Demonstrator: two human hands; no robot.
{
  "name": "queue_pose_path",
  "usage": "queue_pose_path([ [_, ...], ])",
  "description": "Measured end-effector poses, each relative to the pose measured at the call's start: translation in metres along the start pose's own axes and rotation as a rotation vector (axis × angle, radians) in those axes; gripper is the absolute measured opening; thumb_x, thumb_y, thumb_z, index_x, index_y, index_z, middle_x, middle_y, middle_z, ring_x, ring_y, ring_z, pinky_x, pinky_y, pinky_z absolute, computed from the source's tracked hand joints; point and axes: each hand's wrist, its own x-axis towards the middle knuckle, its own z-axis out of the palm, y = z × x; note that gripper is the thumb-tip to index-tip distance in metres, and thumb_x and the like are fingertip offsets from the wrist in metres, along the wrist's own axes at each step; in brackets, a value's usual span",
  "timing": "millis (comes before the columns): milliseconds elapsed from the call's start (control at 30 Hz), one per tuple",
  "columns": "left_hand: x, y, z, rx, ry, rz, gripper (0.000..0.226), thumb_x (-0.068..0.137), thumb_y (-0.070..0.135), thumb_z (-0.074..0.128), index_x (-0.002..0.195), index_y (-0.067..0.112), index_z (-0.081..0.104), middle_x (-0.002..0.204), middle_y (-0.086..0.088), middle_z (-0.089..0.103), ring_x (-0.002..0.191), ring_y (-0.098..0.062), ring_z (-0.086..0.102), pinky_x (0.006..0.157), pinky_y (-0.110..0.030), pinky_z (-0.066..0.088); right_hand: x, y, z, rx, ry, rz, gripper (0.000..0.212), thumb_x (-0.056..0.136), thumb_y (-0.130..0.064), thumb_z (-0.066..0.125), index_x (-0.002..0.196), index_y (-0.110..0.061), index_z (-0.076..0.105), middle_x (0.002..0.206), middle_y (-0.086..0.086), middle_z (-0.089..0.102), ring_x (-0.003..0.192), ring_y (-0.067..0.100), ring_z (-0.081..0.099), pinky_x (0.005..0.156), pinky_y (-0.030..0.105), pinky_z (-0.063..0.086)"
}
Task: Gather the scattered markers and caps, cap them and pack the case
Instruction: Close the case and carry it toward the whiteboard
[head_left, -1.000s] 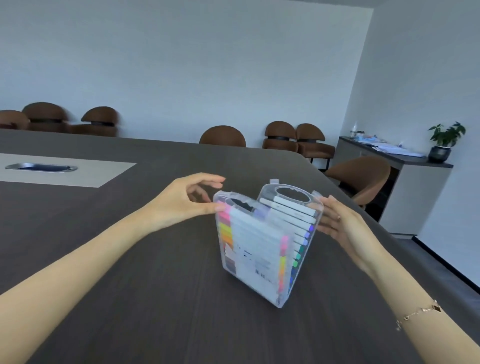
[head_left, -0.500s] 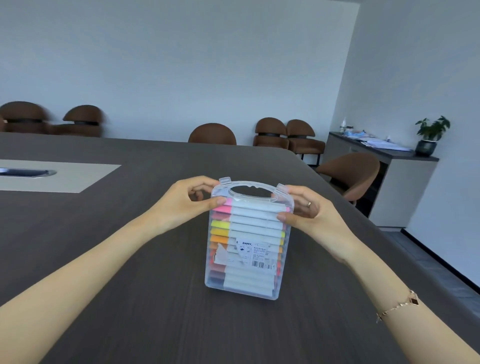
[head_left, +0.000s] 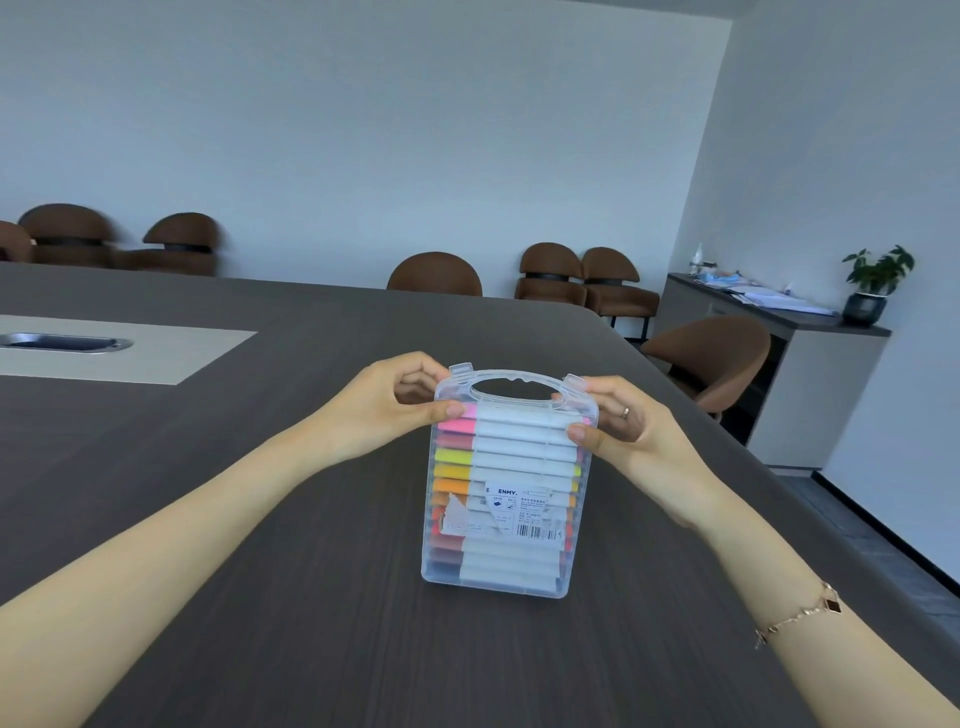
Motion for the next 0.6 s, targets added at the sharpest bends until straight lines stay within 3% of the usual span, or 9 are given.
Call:
queue_pose_path([
  [267, -0.0009, 0.0015, 0.0018, -0.029, 0.004, 0.024, 0.027, 0.072, 0.036, 0.073, 0.088, 0.02, 0.059, 0.088, 0.007, 0.07, 0.085, -0.006, 0.066, 0.077, -0.018, 0.051, -0.0001, 0.0011, -0.0014, -0.039, -0.002, -0.019, 0.033, 0.086, -0.015, 0.067, 0.117, -0.023, 0.058, 0.116, -0.009, 0.068, 0.108, 0.016, 0.063, 0.095, 0.031, 0.05],
  [600, -0.0044, -0.0046, 0.0103, -0.042, 0.039, 0.089, 0.037, 0.075, 0.038, 0.068, 0.11, 0.037, 0.058, 0.092, 0.007, 0.068, 0.083, -0.009, 0.066, 0.079, -0.026, 0.053, -0.0012, 0.0029, 0.0002, -0.06, 0.017, -0.031, 0.03, 0.087, -0.017, 0.066, 0.114, -0.028, 0.058, 0.115, -0.011, 0.068, 0.105, 0.018, 0.064, 0.091, 0.03, 0.052],
])
